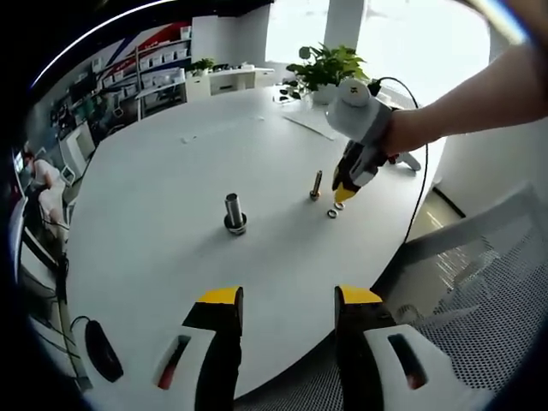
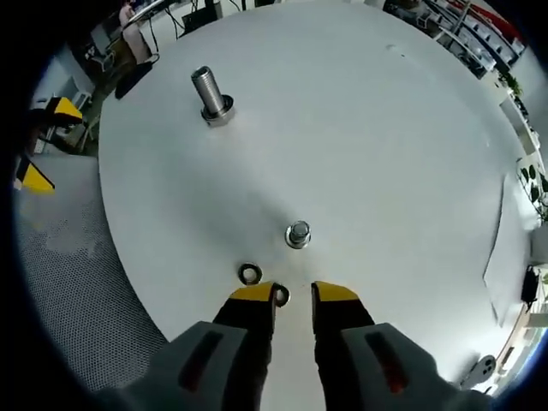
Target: Place the washer onto the threaded stud by aligning its center hole with the stud, sliding it down to the base, and recovering from edge contact or off-axis alignment until the washer reaches the visible bottom stop.
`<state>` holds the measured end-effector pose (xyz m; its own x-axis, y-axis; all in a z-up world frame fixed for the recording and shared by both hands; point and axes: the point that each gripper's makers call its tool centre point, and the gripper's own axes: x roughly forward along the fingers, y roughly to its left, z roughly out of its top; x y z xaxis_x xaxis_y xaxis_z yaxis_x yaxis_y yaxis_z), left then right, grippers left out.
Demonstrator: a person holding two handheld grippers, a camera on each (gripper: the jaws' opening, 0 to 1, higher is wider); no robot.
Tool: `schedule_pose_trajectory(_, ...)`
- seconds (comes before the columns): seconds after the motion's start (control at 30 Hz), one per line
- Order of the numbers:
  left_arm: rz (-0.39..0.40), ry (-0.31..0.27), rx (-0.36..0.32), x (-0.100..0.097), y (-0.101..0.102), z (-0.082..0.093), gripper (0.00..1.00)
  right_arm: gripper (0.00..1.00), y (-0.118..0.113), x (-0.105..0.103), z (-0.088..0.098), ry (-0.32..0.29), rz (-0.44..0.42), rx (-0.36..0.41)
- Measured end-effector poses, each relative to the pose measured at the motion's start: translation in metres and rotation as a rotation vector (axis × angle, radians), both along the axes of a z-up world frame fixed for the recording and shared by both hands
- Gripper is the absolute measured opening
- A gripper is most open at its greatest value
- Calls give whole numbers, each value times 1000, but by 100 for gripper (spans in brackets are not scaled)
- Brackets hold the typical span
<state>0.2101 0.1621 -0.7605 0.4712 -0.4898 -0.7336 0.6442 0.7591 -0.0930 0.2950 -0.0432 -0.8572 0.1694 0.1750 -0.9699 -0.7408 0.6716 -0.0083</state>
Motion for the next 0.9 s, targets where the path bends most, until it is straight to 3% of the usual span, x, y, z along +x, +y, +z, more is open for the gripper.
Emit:
schedule_pose_trajectory(0.33,-14,13,13,-3,-1,-4,41,20,3,-12,-10,13,15,-4)
schedule_pose_trajectory(0.7,-14,15,18,-3,0,-5,41,15,-1,-8,-10,-14,58,-9)
schedule_pose_trajectory(0.9,-15,13,18,-3,0,-4,41,17,-3,-10,-10,20,75,-20)
